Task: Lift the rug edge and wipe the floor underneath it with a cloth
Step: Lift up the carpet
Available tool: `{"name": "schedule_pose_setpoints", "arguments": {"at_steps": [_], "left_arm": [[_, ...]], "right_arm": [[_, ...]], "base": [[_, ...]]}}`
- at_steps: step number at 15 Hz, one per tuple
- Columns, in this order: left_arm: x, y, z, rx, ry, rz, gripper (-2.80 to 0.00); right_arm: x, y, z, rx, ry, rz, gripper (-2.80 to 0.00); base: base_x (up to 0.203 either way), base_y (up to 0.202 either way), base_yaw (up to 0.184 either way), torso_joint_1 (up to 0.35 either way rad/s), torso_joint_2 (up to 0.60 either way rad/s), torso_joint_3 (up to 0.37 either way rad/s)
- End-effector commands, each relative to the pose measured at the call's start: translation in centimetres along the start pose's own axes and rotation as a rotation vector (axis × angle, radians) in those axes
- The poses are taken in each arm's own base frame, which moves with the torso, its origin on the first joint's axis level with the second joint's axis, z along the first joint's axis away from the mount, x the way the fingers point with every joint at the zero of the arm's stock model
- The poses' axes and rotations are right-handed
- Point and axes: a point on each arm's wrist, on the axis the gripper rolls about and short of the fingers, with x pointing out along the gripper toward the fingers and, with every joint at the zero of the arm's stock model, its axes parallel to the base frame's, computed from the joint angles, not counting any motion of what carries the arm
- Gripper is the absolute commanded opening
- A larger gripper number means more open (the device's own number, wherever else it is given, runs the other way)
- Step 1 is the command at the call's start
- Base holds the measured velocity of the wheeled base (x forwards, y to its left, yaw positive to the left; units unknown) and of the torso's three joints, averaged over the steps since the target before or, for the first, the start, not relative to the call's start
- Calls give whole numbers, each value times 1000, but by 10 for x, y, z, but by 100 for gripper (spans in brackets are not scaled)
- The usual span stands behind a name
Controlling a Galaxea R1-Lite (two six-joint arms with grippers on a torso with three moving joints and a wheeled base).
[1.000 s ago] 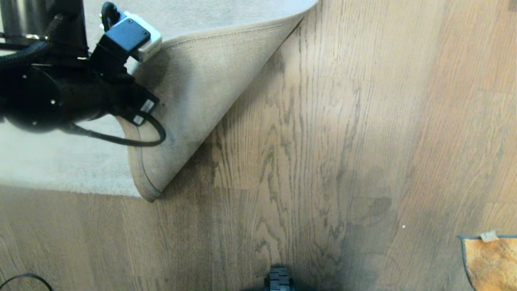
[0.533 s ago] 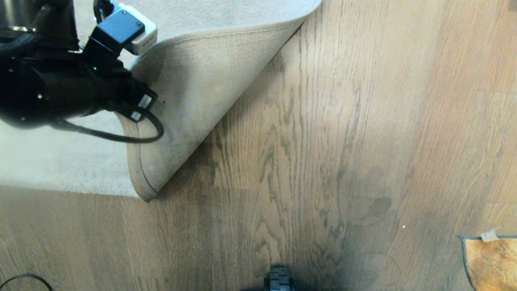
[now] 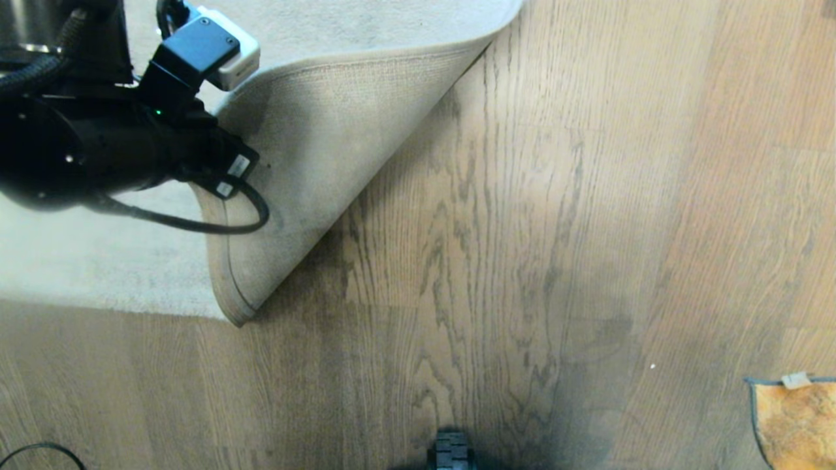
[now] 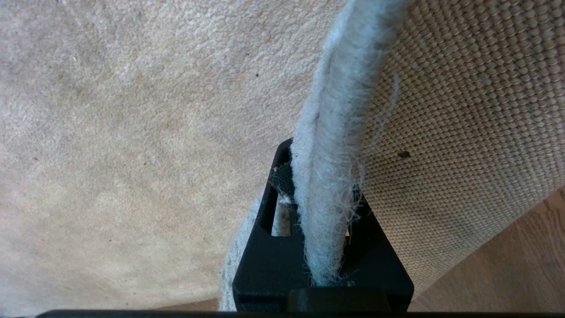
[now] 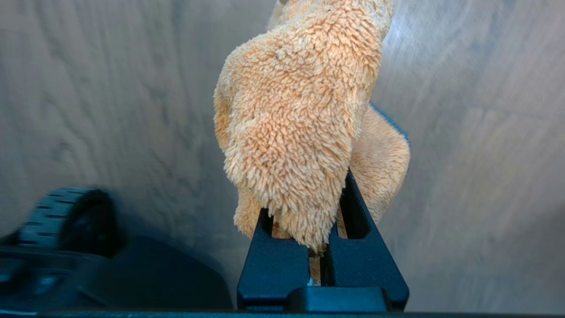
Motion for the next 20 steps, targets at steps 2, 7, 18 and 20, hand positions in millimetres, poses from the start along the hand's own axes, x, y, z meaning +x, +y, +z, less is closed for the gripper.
{"name": "schedule_pose_setpoints", "arguments": {"at_steps": [2, 7, 18, 20], "left_arm": [[5, -5, -1, 1, 17, -1, -280], [9, -7, -1, -4, 28, 6, -280], [17, -12, -1, 3, 39, 0, -280], [18, -13, -1, 3, 40, 1, -280]], "right_arm": [[8, -2, 34, 29, 35, 64, -280], [47, -2, 80, 25, 76, 281, -280], [120, 57, 86, -53, 274, 983, -280], [134, 76, 81, -64, 294, 1047, -280]], "base": [[0, 0, 0, 0, 0, 0], [0, 0, 0, 0, 0, 0], [0, 0, 0, 0, 0, 0], [0, 0, 0, 0, 0, 0]]}}
